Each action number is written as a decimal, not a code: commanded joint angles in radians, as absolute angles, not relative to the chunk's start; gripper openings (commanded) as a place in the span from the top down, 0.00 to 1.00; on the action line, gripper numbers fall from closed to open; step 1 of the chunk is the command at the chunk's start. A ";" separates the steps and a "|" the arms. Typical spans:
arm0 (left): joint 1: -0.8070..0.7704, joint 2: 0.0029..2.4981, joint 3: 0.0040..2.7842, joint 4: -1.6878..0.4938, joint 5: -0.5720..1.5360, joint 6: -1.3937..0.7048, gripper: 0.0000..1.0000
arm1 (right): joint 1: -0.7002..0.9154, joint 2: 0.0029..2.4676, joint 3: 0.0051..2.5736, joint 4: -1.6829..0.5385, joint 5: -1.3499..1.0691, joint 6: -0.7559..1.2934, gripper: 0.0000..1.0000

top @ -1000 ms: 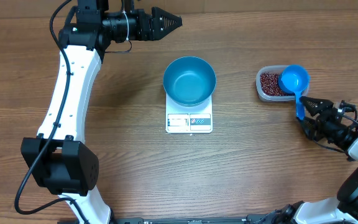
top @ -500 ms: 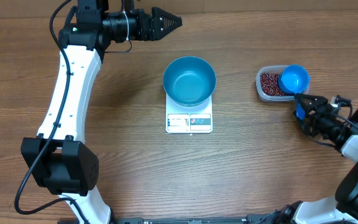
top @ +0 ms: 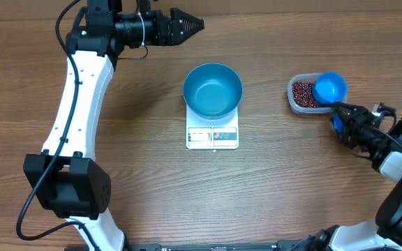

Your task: Scoop item into bowl and weigh 150g on scale

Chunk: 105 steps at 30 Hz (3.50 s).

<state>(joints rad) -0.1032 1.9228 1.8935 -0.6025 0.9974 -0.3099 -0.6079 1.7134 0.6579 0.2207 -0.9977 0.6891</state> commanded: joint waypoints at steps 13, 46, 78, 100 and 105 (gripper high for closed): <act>-0.105 1.894 1.906 -0.602 0.987 -0.284 0.00 | -0.604 1.713 0.655 0.261 -1.029 0.752 0.73; -0.105 1.894 1.906 -0.603 0.984 -0.284 0.00 | -0.518 1.713 0.655 0.375 -0.864 0.839 0.85; -0.104 1.894 1.906 -0.621 0.879 -0.254 0.11 | -0.528 1.665 0.740 0.410 -1.139 0.802 0.96; -0.104 1.894 1.907 -0.706 0.781 -0.186 0.09 | -0.545 1.664 0.829 0.395 -1.058 0.681 0.96; -0.104 1.894 1.907 -0.706 0.774 -0.186 0.05 | -0.543 1.664 0.943 0.360 -1.148 0.723 0.96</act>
